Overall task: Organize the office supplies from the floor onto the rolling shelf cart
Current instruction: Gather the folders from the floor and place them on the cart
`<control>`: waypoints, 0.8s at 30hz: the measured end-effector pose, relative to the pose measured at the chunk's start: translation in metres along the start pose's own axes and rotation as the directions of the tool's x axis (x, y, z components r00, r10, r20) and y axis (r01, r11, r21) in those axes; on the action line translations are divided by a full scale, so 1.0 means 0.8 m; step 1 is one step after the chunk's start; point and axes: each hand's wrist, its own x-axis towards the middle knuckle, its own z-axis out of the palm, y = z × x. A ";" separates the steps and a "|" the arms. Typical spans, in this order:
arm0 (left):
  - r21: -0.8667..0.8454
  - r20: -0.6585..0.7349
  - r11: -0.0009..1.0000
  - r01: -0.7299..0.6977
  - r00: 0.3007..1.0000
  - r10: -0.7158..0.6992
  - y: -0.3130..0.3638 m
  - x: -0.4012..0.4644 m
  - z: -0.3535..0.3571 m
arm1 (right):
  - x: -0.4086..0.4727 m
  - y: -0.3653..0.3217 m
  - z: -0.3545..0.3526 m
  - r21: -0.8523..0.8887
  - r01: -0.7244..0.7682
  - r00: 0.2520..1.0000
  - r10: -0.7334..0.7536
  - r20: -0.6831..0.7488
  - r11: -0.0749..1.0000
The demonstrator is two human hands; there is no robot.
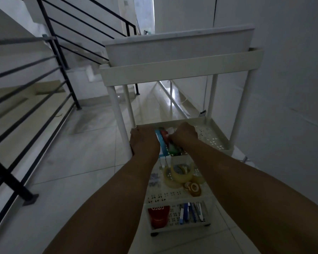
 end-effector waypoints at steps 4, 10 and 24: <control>0.213 -0.005 0.968 -0.136 0.990 0.141 -0.002 -0.002 -0.007 | -0.007 0.005 -0.006 -0.064 0.129 0.987 -0.121 0.107 0.990; 0.381 0.133 0.899 -0.215 0.975 0.177 0.001 -0.004 -0.020 | -0.026 0.002 -0.002 -0.212 0.212 0.976 -0.215 0.007 0.954; -0.690 0.146 0.715 -0.112 0.946 0.289 0.062 -0.119 -0.032 | -0.109 0.041 -0.117 0.388 0.009 0.999 -0.024 0.035 0.922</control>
